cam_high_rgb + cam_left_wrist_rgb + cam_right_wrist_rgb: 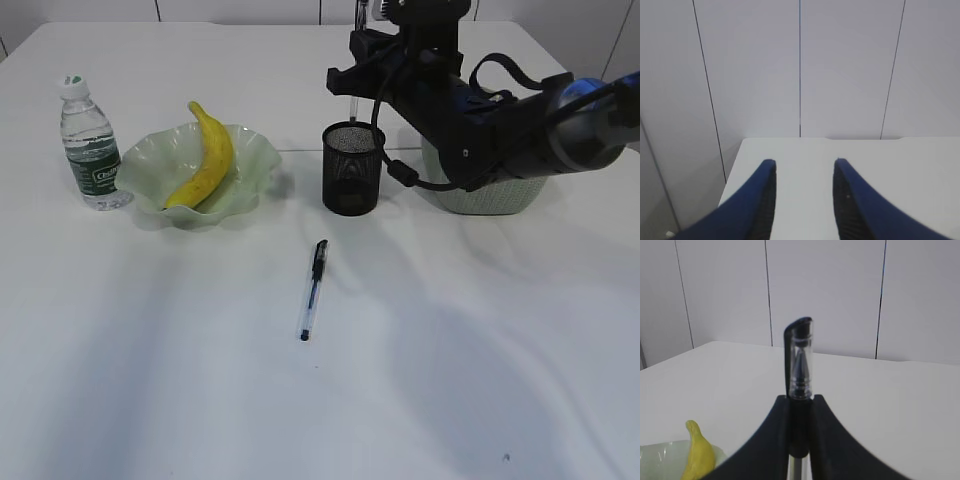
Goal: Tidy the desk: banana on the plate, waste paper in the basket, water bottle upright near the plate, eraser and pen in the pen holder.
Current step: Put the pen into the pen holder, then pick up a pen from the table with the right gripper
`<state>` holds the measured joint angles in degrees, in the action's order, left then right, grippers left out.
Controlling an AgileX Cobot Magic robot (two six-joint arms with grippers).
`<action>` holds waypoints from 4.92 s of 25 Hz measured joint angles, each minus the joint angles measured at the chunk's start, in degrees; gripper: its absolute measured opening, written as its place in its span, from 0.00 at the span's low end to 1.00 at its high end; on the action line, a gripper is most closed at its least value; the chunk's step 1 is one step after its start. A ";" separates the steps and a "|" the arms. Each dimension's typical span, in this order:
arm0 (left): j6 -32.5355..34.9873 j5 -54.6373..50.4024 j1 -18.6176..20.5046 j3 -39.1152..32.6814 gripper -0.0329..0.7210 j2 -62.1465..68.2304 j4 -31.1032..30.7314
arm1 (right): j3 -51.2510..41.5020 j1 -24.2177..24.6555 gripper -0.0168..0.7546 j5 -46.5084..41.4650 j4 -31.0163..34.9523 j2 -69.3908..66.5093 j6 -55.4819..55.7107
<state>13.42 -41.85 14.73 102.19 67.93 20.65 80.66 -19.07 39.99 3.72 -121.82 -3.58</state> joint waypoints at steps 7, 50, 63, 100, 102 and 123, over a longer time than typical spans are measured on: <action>0.00 -0.66 0.00 0.00 0.39 0.72 0.00 | 0.35 0.82 0.10 -0.91 0.00 -1.96 -0.11; 0.39 -1.46 0.00 0.00 0.39 1.96 0.00 | 6.18 1.01 0.34 -2.20 0.00 -8.35 -1.02; 0.39 -1.46 0.00 0.00 0.39 2.05 -0.11 | 6.18 1.01 0.35 -5.06 -0.67 -7.96 -1.02; 0.92 0.82 0.00 0.00 0.39 4.06 -0.81 | 6.18 -0.11 0.32 -60.22 5.57 8.98 5.29; 0.92 0.82 0.00 0.00 0.39 4.06 -0.81 | 6.18 -0.11 0.32 -62.79 8.58 8.98 5.39; 0.92 0.40 0.00 0.00 0.39 4.06 0.00 | 6.18 -4.94 0.32 -72.46 23.90 6.33 5.39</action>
<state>14.34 -41.46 14.73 102.19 71.99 20.65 86.84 -24.01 -32.47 27.63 -115.49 1.80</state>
